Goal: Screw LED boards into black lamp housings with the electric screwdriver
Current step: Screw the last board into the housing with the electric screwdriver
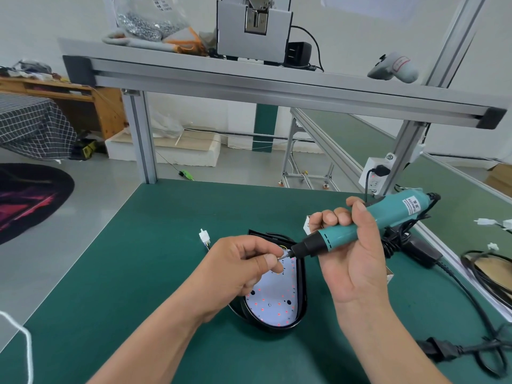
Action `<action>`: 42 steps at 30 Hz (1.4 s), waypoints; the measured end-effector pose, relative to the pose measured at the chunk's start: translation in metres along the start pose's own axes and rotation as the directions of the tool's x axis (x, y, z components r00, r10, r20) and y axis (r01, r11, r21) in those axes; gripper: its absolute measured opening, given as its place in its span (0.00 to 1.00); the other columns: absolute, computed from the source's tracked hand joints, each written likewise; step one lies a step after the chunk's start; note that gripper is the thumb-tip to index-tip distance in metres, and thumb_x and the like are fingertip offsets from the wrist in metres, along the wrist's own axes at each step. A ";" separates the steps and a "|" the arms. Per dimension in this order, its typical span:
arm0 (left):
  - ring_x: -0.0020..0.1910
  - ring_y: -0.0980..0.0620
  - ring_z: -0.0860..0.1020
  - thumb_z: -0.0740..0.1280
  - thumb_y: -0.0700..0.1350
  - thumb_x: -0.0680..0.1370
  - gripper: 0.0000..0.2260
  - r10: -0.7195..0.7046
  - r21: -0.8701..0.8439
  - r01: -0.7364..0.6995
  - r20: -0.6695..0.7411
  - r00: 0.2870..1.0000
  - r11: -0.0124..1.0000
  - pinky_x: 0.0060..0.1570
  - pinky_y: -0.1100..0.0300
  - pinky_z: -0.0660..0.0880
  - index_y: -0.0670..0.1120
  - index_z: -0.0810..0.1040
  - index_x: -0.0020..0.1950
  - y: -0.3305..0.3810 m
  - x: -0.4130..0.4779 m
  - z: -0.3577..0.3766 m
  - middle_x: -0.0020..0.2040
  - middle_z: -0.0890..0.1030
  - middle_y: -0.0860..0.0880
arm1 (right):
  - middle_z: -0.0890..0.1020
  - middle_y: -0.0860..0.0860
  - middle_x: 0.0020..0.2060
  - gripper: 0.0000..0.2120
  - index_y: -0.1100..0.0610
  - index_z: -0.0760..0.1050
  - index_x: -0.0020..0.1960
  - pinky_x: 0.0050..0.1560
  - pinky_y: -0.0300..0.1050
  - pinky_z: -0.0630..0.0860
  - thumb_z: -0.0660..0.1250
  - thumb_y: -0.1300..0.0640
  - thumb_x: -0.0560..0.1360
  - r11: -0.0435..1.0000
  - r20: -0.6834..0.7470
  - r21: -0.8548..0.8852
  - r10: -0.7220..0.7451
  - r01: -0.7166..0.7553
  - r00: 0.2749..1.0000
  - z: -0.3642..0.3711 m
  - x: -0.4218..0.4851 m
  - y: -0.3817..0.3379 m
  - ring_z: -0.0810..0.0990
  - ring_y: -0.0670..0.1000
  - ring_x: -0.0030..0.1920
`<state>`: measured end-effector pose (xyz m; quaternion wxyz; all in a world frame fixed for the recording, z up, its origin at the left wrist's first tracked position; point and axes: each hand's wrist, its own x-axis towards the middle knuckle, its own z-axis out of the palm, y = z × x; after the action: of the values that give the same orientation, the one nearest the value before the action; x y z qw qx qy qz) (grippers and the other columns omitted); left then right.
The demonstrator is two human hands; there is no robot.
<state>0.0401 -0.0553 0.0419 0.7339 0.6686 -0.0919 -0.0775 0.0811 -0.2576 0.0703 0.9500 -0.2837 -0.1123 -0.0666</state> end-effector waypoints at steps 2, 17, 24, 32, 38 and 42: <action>0.27 0.53 0.61 0.71 0.46 0.78 0.07 0.005 -0.017 -0.004 0.016 1.000 1.000 0.27 0.64 0.63 0.51 0.87 0.55 0.002 -0.001 0.000 0.48 0.88 0.43 | 0.71 0.48 0.36 0.01 0.54 0.75 0.52 0.55 0.50 0.78 0.67 0.57 0.83 1.000 -0.002 0.001 0.000 0.000 1.000 0.000 0.000 0.000 0.74 0.49 0.38; 0.31 0.51 0.63 0.65 0.71 0.70 0.26 -0.123 0.519 0.327 -0.388 0.913 0.789 0.36 0.55 0.62 0.48 0.64 0.35 -0.017 0.013 -0.012 0.30 0.65 0.55 | 0.72 0.48 0.35 0.02 0.53 0.75 0.51 0.58 0.51 0.77 0.68 0.59 0.81 1.000 -0.033 -0.024 -0.019 0.018 0.999 -0.002 0.016 0.008 0.73 0.50 0.38; 0.35 0.50 0.67 0.70 0.49 0.66 0.12 -0.260 0.428 0.340 -0.236 0.936 0.838 0.40 0.54 0.63 0.47 0.69 0.41 -0.025 0.012 -0.003 0.36 0.71 0.50 | 0.73 0.49 0.35 0.03 0.53 0.76 0.50 0.53 0.49 0.78 0.68 0.60 0.81 0.992 -0.006 -0.119 -0.032 0.031 0.999 -0.007 0.026 0.022 0.74 0.50 0.37; 0.37 0.49 0.65 0.70 0.46 0.68 0.12 -0.265 0.418 0.330 -0.207 0.942 0.846 0.41 0.51 0.61 0.47 0.68 0.42 -0.028 0.013 0.000 0.38 0.69 0.47 | 0.71 0.51 0.36 0.06 0.54 0.78 0.49 0.51 0.49 0.77 0.67 0.63 0.82 0.980 0.033 -0.196 -0.021 0.027 0.999 -0.009 0.028 0.038 0.73 0.51 0.37; 0.36 0.49 0.66 0.70 0.47 0.67 0.13 -0.253 0.407 0.321 -0.212 0.944 0.855 0.40 0.52 0.62 0.47 0.67 0.42 -0.029 0.013 0.001 0.37 0.69 0.48 | 0.71 0.52 0.35 0.05 0.54 0.76 0.51 0.50 0.49 0.78 0.67 0.63 0.81 0.978 0.047 -0.204 -0.023 0.032 0.999 -0.010 0.031 0.041 0.73 0.52 0.37; 0.36 0.49 0.65 0.70 0.46 0.67 0.12 -0.244 0.404 0.308 -0.202 0.948 0.861 0.40 0.52 0.61 0.48 0.67 0.41 -0.031 0.014 0.001 0.37 0.68 0.48 | 0.71 0.52 0.35 0.04 0.55 0.75 0.52 0.50 0.50 0.77 0.68 0.63 0.79 0.972 0.055 -0.234 -0.019 0.032 0.998 -0.010 0.030 0.044 0.73 0.53 0.37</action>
<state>0.0537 -0.0622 0.0114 0.5539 0.8239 0.0432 -0.1115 0.1201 -0.2285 0.0472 0.9056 -0.3940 -0.1321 -0.0842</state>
